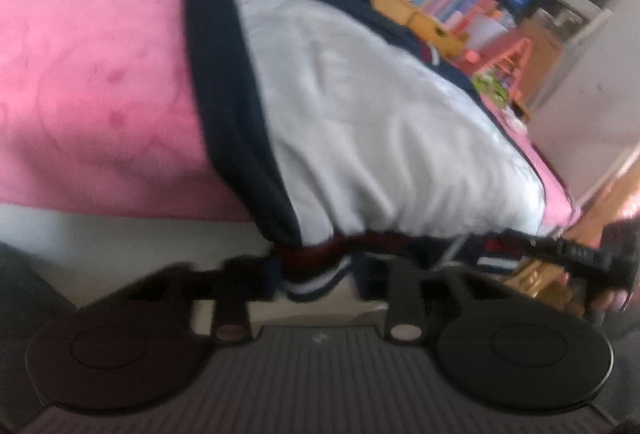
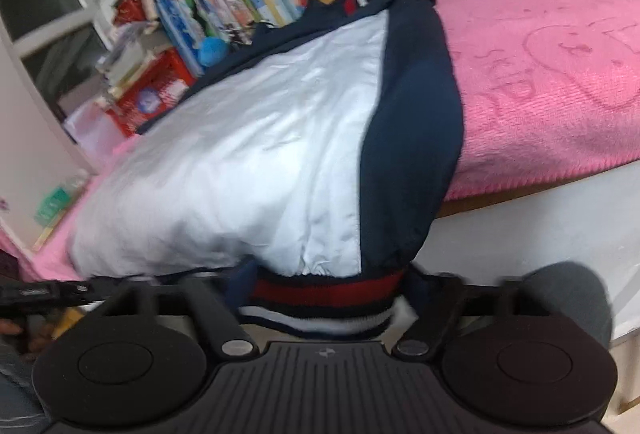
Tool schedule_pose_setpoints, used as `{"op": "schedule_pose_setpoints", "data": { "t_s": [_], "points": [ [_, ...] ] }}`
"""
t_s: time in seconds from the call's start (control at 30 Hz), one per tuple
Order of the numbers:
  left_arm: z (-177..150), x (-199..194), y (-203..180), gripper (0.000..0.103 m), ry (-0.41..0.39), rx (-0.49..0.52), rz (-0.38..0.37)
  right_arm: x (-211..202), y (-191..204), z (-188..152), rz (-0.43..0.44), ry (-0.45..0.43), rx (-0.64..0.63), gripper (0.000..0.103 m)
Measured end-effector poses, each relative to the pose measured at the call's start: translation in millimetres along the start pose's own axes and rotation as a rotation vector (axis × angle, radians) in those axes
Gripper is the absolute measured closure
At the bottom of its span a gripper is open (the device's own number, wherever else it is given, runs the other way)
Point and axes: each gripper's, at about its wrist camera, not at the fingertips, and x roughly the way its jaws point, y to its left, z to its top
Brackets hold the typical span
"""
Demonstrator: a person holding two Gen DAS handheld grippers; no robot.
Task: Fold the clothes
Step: 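Grasp the red-white striped hem with both grippers, then lift the striped hem with both grippers and fold it toward the collar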
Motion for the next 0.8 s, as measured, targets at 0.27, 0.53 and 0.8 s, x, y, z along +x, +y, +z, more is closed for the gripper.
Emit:
{"op": "schedule_pose_setpoints", "data": {
  "t_s": [0.27,0.53,0.8],
  "points": [
    [45,-76,-46,0.090,-0.198,0.158,-0.080,-82,43,35,0.104,-0.135,-0.063,0.085],
    [195,-21,-28,0.084,-0.353,0.172,0.072,-57,57,186,0.118,-0.337,0.017,0.082],
    [224,25,14,0.071,-0.283,0.150,0.204,11,14,268,-0.164,-0.322,-0.070,0.019]
  ]
}}
